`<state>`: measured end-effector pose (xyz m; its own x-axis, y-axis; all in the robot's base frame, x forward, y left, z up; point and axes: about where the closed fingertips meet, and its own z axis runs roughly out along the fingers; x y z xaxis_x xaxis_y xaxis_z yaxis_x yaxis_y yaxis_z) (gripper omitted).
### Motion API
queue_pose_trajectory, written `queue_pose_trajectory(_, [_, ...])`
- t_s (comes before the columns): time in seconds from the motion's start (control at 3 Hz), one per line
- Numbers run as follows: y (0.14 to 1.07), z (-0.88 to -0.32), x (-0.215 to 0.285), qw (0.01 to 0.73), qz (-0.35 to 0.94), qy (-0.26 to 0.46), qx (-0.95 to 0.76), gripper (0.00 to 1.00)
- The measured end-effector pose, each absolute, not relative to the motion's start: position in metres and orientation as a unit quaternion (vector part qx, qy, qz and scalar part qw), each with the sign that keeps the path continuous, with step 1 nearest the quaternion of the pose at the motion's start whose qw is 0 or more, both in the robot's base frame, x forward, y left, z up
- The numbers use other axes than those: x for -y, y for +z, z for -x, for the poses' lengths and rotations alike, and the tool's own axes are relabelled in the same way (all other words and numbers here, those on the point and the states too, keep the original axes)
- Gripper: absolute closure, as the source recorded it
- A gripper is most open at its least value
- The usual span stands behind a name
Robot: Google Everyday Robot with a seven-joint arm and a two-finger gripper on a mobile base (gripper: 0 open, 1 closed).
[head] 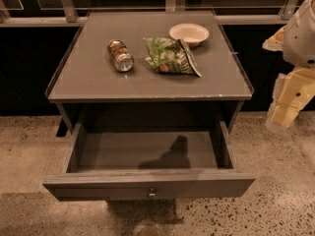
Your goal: Place orange can into top drawer
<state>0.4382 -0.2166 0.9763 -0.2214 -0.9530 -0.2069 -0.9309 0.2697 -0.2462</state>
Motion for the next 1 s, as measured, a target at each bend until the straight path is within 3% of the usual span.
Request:
queue_pose_trajectory(0.33, [0.976,-0.438,0.217,0.159,0.603,-0.035,-0.781,0.00])
queue_pose_trajectory(0.67, [0.978,-0.437,0.210,0.196,0.601,-0.030,-0.775,0.00])
queue_pose_trajectory(1.0, [0.954,-0.467,0.189,0.265,0.588,0.025,-0.764,0.00])
